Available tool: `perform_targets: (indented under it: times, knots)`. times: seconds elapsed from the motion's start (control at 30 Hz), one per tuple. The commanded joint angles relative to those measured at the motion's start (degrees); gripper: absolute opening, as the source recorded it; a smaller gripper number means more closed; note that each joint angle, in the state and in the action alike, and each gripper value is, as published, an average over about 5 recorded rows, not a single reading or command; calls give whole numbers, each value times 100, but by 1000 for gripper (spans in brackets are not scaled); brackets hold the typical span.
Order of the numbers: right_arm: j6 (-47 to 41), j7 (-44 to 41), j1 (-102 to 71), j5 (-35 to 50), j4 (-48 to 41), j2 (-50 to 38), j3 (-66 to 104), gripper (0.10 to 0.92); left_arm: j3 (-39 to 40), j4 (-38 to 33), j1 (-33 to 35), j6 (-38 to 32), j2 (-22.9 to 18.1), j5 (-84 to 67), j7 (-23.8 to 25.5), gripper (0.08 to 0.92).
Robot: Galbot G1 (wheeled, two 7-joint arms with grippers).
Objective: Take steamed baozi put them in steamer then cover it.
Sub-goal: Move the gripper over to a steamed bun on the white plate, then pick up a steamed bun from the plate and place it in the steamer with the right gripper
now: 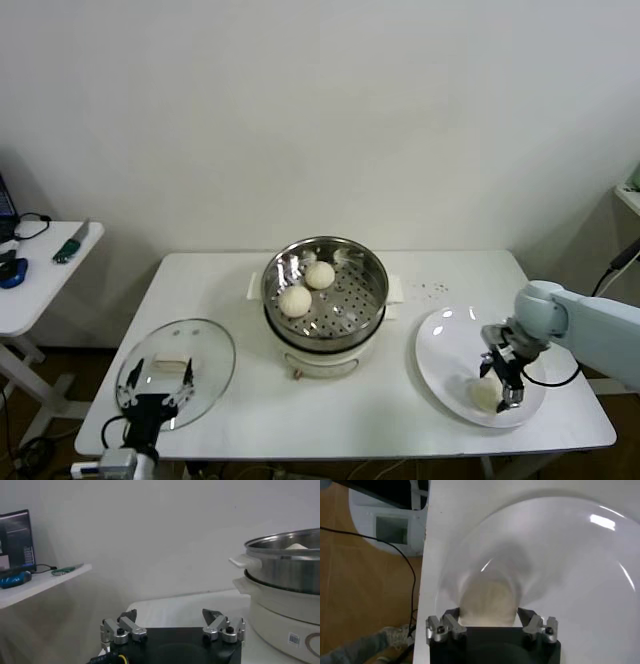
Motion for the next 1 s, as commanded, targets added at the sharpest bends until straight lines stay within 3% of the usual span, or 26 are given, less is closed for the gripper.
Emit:
perform_targets:
  times: [0.03,0.27,0.4,0.6,0.87,1.0]
  knots:
    - [10,-6,77,14,-25,69,-109,724,12,-10,0,0,50,28,-1,823]
    - [238,-109,987,83,71,118,-589,714,23,-37,12,-5,100,46,0,823]
    - [863,-262,2164,25,182,402,-1267,715,34,-30,43,-17,90,46,0,823]
    - [2036,-557,3782,-106,278,1225,-1992,718,35,-20,62,-19,98,37,4,823]
    - [2943,-690,4592,-92,488,2396,-2003,721,85,42,61,-32,86,30,12,823]
    - [3531,-674,4384,-808,446,2915,-1449,721,59,24,62,-38,110,-1,37,823]
